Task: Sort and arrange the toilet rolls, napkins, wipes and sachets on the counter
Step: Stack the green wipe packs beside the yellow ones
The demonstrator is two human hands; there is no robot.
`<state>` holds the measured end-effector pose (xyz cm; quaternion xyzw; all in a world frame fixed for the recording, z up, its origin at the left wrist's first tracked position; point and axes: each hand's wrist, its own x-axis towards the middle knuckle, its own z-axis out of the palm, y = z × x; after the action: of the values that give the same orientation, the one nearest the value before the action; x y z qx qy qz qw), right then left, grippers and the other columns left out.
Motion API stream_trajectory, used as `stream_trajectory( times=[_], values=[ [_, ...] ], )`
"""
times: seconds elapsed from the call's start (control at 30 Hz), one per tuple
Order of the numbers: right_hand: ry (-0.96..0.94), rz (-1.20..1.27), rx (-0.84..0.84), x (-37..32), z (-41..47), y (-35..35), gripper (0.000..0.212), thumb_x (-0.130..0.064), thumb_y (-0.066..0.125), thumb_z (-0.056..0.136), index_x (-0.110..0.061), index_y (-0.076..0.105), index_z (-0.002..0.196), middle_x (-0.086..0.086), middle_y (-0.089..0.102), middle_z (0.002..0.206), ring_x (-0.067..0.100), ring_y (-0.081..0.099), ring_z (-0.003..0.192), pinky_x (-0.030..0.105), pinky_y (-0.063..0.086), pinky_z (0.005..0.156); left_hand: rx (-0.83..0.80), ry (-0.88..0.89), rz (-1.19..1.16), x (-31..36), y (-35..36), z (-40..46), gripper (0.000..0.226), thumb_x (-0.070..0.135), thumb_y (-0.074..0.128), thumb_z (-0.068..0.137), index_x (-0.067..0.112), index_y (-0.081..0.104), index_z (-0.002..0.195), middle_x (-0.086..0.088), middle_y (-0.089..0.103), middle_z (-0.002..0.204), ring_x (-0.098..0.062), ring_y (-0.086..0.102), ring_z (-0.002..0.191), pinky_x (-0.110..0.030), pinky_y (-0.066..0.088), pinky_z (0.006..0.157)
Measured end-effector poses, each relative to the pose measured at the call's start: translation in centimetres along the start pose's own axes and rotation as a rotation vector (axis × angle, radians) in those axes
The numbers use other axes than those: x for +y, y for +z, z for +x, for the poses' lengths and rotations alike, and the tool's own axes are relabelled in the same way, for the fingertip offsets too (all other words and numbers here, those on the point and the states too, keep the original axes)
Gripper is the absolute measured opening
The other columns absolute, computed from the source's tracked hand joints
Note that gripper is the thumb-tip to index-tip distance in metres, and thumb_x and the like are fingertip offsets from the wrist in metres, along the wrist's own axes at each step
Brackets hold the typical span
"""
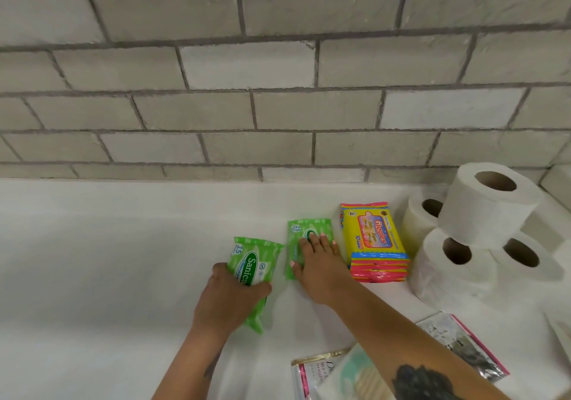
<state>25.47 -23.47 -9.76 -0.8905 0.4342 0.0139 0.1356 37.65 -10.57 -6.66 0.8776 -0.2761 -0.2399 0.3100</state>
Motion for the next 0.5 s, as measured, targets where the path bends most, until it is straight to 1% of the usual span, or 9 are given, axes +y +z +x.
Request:
stream_trajectory(
  times=[0.17,0.23,0.27,0.3,0.33,0.37,0.4,0.43,0.5],
  values=[
    [0.006,0.014,0.002,0.0,0.2,0.0,0.063,-0.043,0.026,0.100,-0.013,0.005,0.151,0.010,-0.002,0.159,0.029,-0.006,0.146,0.041,-0.003,0.117,-0.028,-0.002,-0.036,0.5,-0.1,0.1,0.063,0.042,0.076,0.064,0.014,0.039,0.106,0.000,0.058,0.093,-0.017,0.060,0.080,-0.031,0.049,0.067],
    [-0.005,0.082,0.053,0.0,-0.2,-0.3,0.062,-0.040,0.026,0.100,-0.012,0.004,0.151,0.009,-0.002,0.159,0.027,-0.005,0.146,0.038,-0.002,0.118,-0.063,-0.024,-0.099,0.9,0.0,0.4,0.069,0.044,0.079,0.062,0.012,0.040,0.111,-0.002,0.059,0.095,-0.019,0.061,0.083,-0.031,0.051,0.067],
    [-0.022,0.151,0.114,-0.1,-0.6,-0.5,0.058,-0.037,0.028,0.101,-0.012,0.009,0.150,0.009,0.003,0.159,0.026,0.001,0.147,0.035,0.002,0.118,-0.089,-0.044,-0.144,1.2,0.1,0.6,0.074,0.045,0.080,0.062,0.011,0.041,0.114,-0.003,0.059,0.097,-0.020,0.061,0.084,-0.031,0.051,0.067],
    [-0.037,0.244,0.195,-0.2,-1.0,-0.8,0.053,-0.031,0.030,0.101,-0.012,0.018,0.149,0.011,0.016,0.157,0.027,0.013,0.145,0.034,0.011,0.117,-0.105,-0.063,-0.188,1.5,0.2,1.0,0.077,0.047,0.081,0.061,0.009,0.041,0.116,-0.004,0.060,0.097,-0.021,0.062,0.083,-0.031,0.051,0.065],
    [-0.044,0.346,0.286,-0.3,-1.6,-1.1,0.047,-0.026,0.033,0.101,-0.011,0.029,0.145,0.013,0.034,0.150,0.028,0.032,0.138,0.033,0.026,0.112,-0.113,-0.080,-0.229,2.0,0.3,1.5,0.080,0.050,0.081,0.061,0.008,0.042,0.118,-0.006,0.061,0.096,-0.021,0.062,0.081,-0.029,0.050,0.063],
    [-0.046,0.445,0.371,-0.5,-2.3,-1.5,0.041,-0.023,0.035,0.100,-0.013,0.039,0.140,0.014,0.052,0.135,0.030,0.050,0.123,0.034,0.039,0.100,-0.112,-0.086,-0.265,2.6,0.5,1.9,0.083,0.054,0.079,0.061,0.006,0.043,0.118,-0.007,0.062,0.097,-0.021,0.062,0.081,-0.029,0.048,0.062],
    [-0.048,0.531,0.428,-0.8,-3.0,-1.8,0.038,-0.023,0.036,0.099,-0.014,0.046,0.134,0.012,0.062,0.119,0.030,0.059,0.107,0.033,0.045,0.087,-0.116,-0.092,-0.299,3.1,0.7,2.3,0.085,0.059,0.076,0.063,0.005,0.044,0.119,-0.009,0.063,0.099,-0.023,0.063,0.083,-0.029,0.048,0.064],
    [-0.059,0.590,0.458,-1.0,-3.7,-2.0,0.038,-0.027,0.036,0.098,-0.015,0.050,0.131,0.010,0.065,0.110,0.029,0.062,0.097,0.032,0.047,0.081,-0.117,-0.089,-0.319,3.7,1.1,2.7,0.083,0.060,0.071,0.068,0.003,0.044,0.121,-0.011,0.063,0.100,-0.023,0.062,0.083,-0.029,0.047,0.065],
    [-0.102,0.620,0.450,-1.3,-4.7,-2.2,0.046,-0.040,0.034,0.095,-0.016,0.052,0.130,0.008,0.065,0.112,0.025,0.062,0.099,0.029,0.046,0.083,-0.123,-0.090,-0.321,5.0,1.9,3.3,0.063,0.047,0.057,0.088,-0.001,0.040,0.125,-0.009,0.058,0.092,-0.018,0.055,0.072,-0.027,0.042,0.062]
  ],
)
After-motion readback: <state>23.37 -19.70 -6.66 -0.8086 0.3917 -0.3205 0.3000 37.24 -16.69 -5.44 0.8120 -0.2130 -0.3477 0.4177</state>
